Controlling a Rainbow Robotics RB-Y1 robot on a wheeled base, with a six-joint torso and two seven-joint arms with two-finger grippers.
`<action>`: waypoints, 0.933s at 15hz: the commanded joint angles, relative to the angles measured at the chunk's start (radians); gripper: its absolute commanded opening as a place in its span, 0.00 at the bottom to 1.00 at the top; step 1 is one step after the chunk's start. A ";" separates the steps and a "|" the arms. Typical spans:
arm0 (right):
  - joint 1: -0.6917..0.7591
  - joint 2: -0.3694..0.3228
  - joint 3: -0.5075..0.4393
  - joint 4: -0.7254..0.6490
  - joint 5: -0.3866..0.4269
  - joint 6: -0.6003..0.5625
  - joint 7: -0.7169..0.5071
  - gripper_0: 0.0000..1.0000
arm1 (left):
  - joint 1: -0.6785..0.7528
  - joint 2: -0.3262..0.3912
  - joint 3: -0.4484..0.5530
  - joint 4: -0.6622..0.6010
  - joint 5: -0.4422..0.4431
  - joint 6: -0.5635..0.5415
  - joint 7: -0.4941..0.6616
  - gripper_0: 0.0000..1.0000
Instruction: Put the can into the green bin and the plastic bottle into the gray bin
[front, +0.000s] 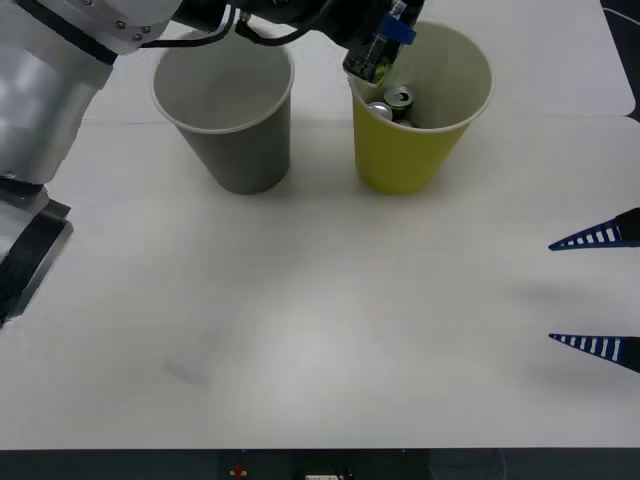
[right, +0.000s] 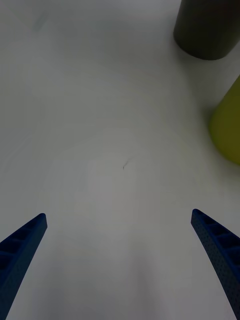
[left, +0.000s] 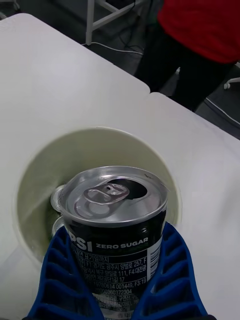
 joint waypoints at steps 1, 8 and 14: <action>0.000 0.000 0.000 0.000 0.000 0.000 0.000 1.00 | -0.079 -0.042 -0.087 0.153 -0.012 0.090 -0.021 0.00; 0.000 0.000 0.000 0.000 0.000 0.000 0.000 1.00 | -0.166 -0.117 -0.179 0.305 -0.061 0.155 -0.029 0.00; 0.000 0.000 0.000 0.000 0.000 0.000 0.000 1.00 | -0.166 -0.135 -0.185 0.306 -0.065 0.163 -0.041 1.00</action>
